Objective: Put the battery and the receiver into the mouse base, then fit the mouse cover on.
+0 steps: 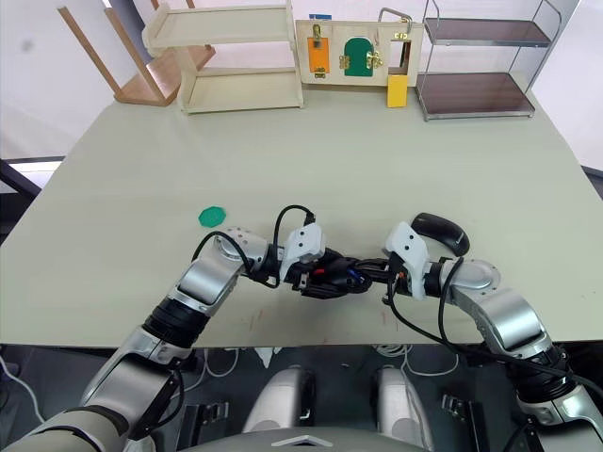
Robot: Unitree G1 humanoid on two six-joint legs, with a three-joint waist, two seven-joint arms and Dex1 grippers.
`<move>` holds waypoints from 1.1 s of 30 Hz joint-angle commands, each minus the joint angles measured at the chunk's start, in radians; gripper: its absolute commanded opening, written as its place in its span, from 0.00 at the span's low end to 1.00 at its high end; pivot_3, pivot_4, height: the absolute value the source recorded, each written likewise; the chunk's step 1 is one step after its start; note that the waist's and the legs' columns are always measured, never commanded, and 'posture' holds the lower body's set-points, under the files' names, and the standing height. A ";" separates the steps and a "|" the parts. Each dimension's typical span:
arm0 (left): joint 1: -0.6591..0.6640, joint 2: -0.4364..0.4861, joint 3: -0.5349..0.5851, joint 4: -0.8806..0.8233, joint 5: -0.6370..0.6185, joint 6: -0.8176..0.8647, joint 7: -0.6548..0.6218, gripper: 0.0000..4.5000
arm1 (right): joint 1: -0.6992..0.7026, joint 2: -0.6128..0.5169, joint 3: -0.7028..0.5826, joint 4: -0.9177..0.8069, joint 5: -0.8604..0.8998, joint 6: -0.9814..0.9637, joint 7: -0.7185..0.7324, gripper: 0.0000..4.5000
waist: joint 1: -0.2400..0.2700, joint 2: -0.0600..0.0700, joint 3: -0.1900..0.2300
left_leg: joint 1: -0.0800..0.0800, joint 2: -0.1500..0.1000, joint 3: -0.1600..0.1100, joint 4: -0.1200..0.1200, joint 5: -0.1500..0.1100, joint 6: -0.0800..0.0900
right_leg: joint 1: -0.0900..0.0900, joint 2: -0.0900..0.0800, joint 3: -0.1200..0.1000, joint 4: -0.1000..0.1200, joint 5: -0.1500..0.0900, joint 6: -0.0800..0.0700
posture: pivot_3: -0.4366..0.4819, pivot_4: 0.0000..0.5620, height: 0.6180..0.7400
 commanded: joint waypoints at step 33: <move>0.017 0.010 -0.051 0.003 0.015 0.014 -0.015 0.68 | 0.060 -0.008 -0.119 -0.077 0.036 0.059 -0.034 0.04 | -0.001 0.001 -0.007 | 0.001 0.000 0.000 0.000 0.000 0.000 | 0.001 0.000 0.000 0.000 0.000 -0.001 | 0.48 0.27 1.00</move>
